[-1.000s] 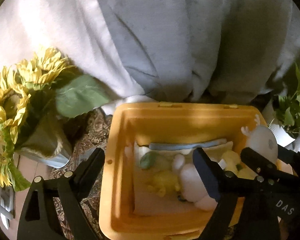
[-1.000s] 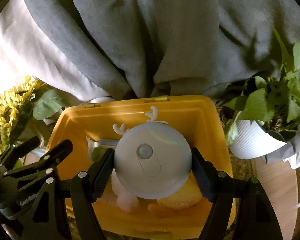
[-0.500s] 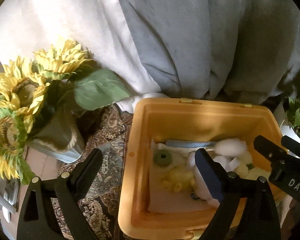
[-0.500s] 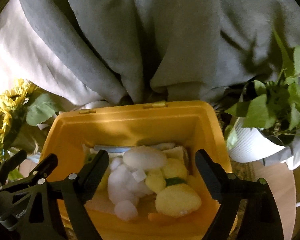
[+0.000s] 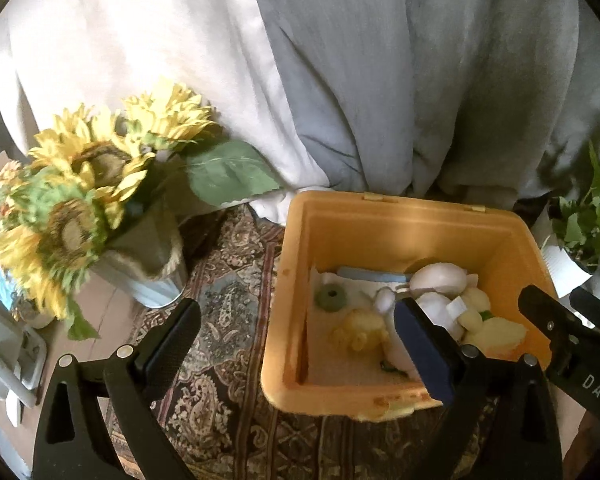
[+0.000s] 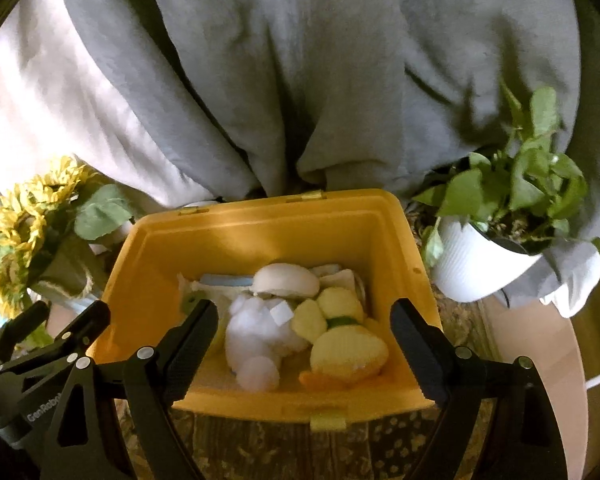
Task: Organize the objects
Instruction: 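Withdraw both tools up and away from the crate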
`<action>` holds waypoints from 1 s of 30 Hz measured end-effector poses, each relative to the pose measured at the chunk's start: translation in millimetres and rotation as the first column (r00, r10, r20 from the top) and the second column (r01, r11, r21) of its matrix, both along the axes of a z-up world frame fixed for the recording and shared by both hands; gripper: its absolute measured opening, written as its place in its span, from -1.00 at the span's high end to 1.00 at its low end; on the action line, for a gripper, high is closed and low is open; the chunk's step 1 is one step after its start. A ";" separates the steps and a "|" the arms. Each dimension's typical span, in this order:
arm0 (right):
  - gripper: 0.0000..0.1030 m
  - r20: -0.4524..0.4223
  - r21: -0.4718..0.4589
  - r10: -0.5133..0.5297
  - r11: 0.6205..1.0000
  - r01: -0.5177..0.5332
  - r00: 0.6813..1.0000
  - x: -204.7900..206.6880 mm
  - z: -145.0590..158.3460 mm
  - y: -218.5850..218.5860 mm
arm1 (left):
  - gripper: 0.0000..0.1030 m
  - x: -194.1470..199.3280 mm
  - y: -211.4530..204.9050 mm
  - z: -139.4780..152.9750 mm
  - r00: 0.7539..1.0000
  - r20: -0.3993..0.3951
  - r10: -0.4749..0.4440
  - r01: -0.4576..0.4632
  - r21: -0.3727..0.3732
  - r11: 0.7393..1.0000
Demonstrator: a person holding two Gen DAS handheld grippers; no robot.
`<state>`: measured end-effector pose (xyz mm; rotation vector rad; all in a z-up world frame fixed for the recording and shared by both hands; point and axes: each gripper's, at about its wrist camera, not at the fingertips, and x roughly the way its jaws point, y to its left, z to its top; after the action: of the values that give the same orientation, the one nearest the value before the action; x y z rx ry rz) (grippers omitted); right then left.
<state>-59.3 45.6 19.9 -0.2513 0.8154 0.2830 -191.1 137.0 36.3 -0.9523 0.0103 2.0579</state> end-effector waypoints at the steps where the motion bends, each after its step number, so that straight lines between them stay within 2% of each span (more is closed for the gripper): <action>1: -0.71 0.001 0.001 -0.001 1.000 0.001 1.000 -3.8 0.8 -1.4 | -0.93 2.2 -4.3 0.8 1.000 -0.001 0.001 -0.001 0.004 1.000; 15: -0.71 0.010 0.018 -0.024 1.000 0.024 1.000 -68.3 4.7 -23.0 | -0.96 35.7 -58.0 -0.1 1.000 -0.013 -0.006 0.006 0.021 1.000; 30: -0.70 -0.028 0.015 -0.063 0.998 0.064 0.998 -127.0 -15.7 -40.3 | -0.96 58.9 -95.9 -27.3 0.999 0.010 -0.034 0.034 -0.023 0.999</action>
<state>-186.3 5.3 4.2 -0.2066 0.8460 0.2335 -132.3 41.0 8.9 -0.9703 0.0450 2.0254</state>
